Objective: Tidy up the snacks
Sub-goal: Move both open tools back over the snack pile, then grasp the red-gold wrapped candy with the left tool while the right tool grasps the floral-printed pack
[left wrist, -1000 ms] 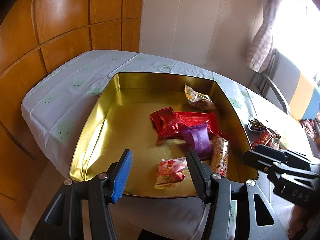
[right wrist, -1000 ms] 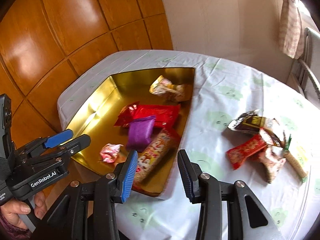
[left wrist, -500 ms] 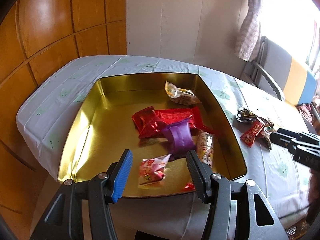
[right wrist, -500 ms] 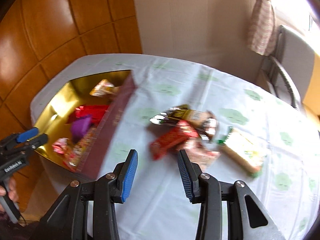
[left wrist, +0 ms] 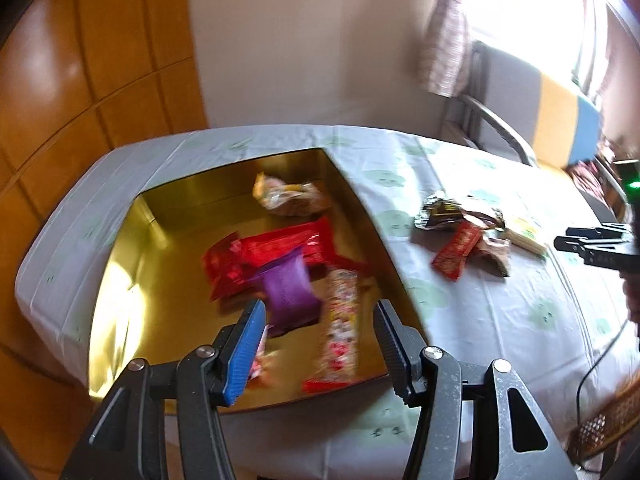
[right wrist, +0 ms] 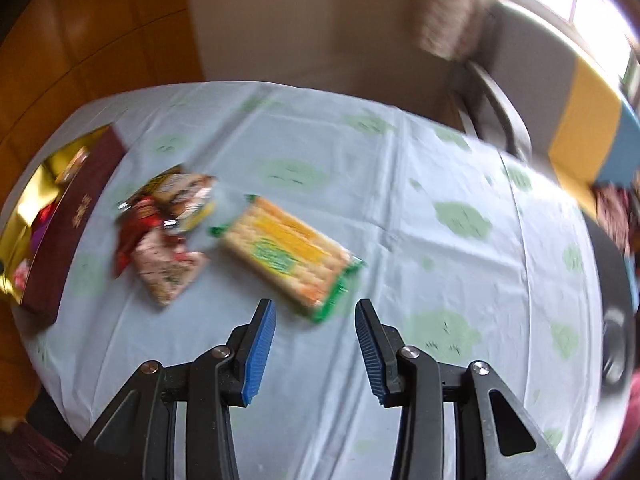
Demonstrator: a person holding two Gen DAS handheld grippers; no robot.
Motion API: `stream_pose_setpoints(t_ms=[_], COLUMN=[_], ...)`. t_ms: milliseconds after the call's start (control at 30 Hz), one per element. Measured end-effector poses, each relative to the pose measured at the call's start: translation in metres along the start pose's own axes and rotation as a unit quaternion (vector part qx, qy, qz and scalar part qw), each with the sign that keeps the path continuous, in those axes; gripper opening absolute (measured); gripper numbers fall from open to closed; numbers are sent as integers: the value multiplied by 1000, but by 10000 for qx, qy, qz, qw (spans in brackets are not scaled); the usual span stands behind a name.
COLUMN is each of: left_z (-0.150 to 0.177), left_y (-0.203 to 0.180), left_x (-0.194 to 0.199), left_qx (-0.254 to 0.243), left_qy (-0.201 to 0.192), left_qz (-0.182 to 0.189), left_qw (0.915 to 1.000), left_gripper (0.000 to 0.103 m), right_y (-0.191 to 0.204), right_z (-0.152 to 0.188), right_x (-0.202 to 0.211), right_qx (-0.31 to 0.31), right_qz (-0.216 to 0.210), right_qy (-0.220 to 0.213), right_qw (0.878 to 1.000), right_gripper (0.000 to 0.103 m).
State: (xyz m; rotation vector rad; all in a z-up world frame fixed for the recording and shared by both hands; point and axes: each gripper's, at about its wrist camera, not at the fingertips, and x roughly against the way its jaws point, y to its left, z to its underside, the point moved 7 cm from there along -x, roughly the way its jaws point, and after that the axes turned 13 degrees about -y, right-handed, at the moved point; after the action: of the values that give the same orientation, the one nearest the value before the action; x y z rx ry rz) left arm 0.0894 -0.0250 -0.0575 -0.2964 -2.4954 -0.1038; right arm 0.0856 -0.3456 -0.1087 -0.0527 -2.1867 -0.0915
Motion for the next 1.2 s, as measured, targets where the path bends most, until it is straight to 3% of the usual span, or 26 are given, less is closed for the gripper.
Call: stream_pose_setpoints(t_ms=[67,200,467,900,1033,1100,1167,1200], left_z=[-5,-15,-26,-20,-22,-20,-16,-13], left_y=[-13,-38,-102,-153,-159,-164,-168,-171], left_x=[-4,-14,-47,-136,-152,-157,-155,-152], left_qx=[-120,-339,-866,-1451,-1483,-1397,-1399,-1395], left_qy=[26,114,492,1196,1207,1295,1286,1263], left_qz=[122,394,1103,1323,1403,1570,1620,1672], left_qw=[9999,9986,9889,9732,9715,9690,9683,9678], left_gripper=[57,57,50,45,45,38,23,22], right_y=[-10,-14,-8,-12,-14,-15,-16,-17], right_z=[0,-2,-10,-15,-16,-16,-16,-16], right_x=[-2,-1,8,11,11,11,11,11], right_qx=[-271,-705,-916,-1153,-1189,-1187,-1215,-1222], right_qz=[74,-164,-407,-607,-611,-573,-568,-557], right_qy=[66,86,-65,-131,-156,-169,-176,-175], right_qw=[9996,9973,9949,9914,9909,9911,9908,9908], right_gripper=[42,42,42,42,42,42,42,42])
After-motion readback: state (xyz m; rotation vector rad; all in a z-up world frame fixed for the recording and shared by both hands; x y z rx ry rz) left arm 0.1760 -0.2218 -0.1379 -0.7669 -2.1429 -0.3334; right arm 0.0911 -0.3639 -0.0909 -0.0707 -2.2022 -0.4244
